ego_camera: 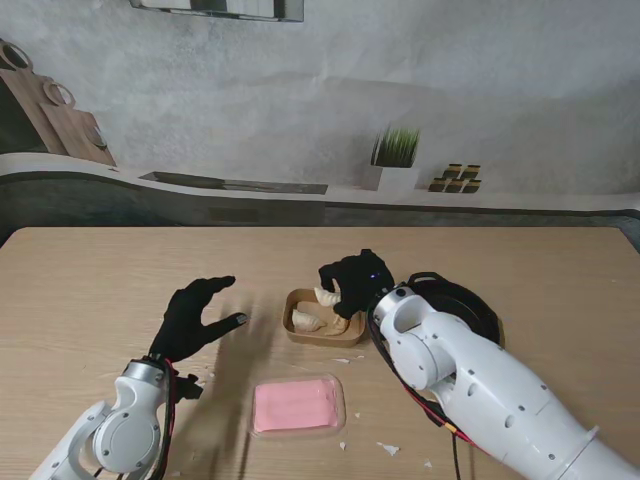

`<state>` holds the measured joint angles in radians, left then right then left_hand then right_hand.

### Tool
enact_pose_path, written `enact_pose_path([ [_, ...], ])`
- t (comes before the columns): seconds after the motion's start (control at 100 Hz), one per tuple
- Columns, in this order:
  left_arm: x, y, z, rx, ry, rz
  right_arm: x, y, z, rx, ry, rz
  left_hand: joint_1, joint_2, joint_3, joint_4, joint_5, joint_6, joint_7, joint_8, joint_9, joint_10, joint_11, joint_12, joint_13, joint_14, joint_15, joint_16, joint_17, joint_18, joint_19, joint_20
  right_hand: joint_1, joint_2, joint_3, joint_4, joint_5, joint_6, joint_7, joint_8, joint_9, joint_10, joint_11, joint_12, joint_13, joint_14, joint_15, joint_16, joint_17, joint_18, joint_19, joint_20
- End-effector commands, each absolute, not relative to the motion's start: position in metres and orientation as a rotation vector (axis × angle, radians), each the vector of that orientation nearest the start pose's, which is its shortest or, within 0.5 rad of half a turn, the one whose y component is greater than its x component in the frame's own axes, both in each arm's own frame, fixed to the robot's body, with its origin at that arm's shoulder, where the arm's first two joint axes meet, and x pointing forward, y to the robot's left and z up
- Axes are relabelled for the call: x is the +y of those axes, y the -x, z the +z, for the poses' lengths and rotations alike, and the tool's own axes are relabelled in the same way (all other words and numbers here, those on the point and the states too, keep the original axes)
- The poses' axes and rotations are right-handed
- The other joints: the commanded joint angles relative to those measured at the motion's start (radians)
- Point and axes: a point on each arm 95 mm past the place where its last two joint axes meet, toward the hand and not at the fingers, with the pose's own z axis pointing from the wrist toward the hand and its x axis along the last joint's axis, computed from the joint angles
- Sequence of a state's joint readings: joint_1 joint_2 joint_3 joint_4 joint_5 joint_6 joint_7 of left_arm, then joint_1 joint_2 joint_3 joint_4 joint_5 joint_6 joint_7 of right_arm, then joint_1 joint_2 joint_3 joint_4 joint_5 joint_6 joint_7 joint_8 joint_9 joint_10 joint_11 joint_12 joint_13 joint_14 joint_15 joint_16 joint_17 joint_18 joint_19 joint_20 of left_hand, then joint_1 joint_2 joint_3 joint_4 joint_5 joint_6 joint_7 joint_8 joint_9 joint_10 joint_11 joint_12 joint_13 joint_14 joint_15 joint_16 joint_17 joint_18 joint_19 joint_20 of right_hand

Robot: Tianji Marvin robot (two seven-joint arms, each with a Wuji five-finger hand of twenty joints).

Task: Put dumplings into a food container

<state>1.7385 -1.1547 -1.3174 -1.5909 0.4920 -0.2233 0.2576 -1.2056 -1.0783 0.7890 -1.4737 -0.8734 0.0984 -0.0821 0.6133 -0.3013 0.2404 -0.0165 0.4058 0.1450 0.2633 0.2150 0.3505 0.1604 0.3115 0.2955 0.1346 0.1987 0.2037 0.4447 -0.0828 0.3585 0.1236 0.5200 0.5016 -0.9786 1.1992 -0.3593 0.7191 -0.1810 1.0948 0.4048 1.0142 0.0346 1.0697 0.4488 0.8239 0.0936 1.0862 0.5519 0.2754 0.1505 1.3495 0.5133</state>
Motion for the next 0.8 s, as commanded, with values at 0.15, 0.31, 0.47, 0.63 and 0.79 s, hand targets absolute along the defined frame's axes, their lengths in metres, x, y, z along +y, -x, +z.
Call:
enact_pose_path([
  [0.15, 0.022, -0.352, -0.344, 0.923, 1.616, -1.997, 0.127, -0.446, -0.315, 1.607, -1.109, 1.513, 0.0, 0.009, 0.007, 0.004, -0.006, -0.004, -0.001, 0.006, 0.008, -0.013, 0.002, -0.008, -0.017, -0.013, 0.005, -0.006, -0.007, -0.019, -0.014, 0.016, 0.11, 0.04, 0.166, 0.036, 0.074, -0.055, 0.117, 0.051, 0.067, 0.039, 0.041, 0.039, 0.008, 0.02, 0.014, 0.009, -0.009, 0.03, 0.012, -0.005],
  [0.31, 0.021, -0.35, -0.343, 0.915, 1.623, -2.004, 0.127, -0.454, -0.33, 1.617, -1.114, 1.427, 0.001, 0.008, 0.006, 0.004, -0.004, -0.003, -0.002, 0.006, 0.008, -0.012, 0.001, -0.009, -0.017, -0.014, 0.004, -0.006, -0.007, -0.02, -0.014, 0.015, 0.107, 0.061, 0.154, 0.041, 0.056, -0.058, 0.125, 0.053, 0.053, 0.038, 0.05, 0.039, -0.005, 0.019, 0.022, 0.014, -0.016, 0.025, 0.017, -0.002],
  [0.47, 0.018, -0.348, -0.342, 0.922, 1.623, -2.009, 0.125, -0.457, -0.339, 1.615, -1.114, 1.37, 0.0, 0.008, 0.006, 0.004, -0.004, -0.005, -0.003, 0.006, 0.01, -0.012, 0.001, -0.009, -0.015, -0.013, 0.004, -0.006, -0.007, -0.02, -0.014, 0.015, 0.103, 0.092, 0.131, 0.048, 0.025, -0.037, 0.131, 0.037, 0.031, 0.034, 0.065, 0.028, -0.024, 0.015, 0.029, 0.02, -0.027, 0.015, 0.021, 0.0],
  [0.63, 0.016, -0.348, -0.341, 0.924, 1.623, -2.007, 0.125, -0.456, -0.34, 1.636, -1.118, 1.351, 0.001, 0.008, 0.006, 0.004, -0.002, -0.004, -0.003, 0.006, 0.012, -0.011, 0.001, -0.008, -0.015, -0.012, 0.004, -0.007, -0.007, -0.02, -0.014, 0.015, 0.068, 0.127, 0.087, 0.058, -0.09, 0.019, 0.115, -0.045, -0.078, 0.027, 0.102, -0.002, -0.112, 0.006, 0.038, 0.042, -0.082, -0.021, 0.02, 0.002],
  [0.79, 0.015, -0.349, -0.342, 0.93, 1.627, -2.004, 0.126, -0.453, -0.339, 1.671, -1.126, 1.336, 0.0, 0.008, 0.005, 0.004, -0.002, -0.004, -0.004, 0.006, 0.014, -0.011, 0.0, -0.009, -0.015, -0.012, 0.003, -0.007, -0.007, -0.019, -0.014, 0.015, -0.042, 0.196, 0.046, 0.142, -0.152, 0.111, 0.0, -0.069, -0.202, 0.027, 0.1, 0.007, -0.202, 0.01, 0.028, 0.06, -0.14, -0.043, 0.01, 0.014],
])
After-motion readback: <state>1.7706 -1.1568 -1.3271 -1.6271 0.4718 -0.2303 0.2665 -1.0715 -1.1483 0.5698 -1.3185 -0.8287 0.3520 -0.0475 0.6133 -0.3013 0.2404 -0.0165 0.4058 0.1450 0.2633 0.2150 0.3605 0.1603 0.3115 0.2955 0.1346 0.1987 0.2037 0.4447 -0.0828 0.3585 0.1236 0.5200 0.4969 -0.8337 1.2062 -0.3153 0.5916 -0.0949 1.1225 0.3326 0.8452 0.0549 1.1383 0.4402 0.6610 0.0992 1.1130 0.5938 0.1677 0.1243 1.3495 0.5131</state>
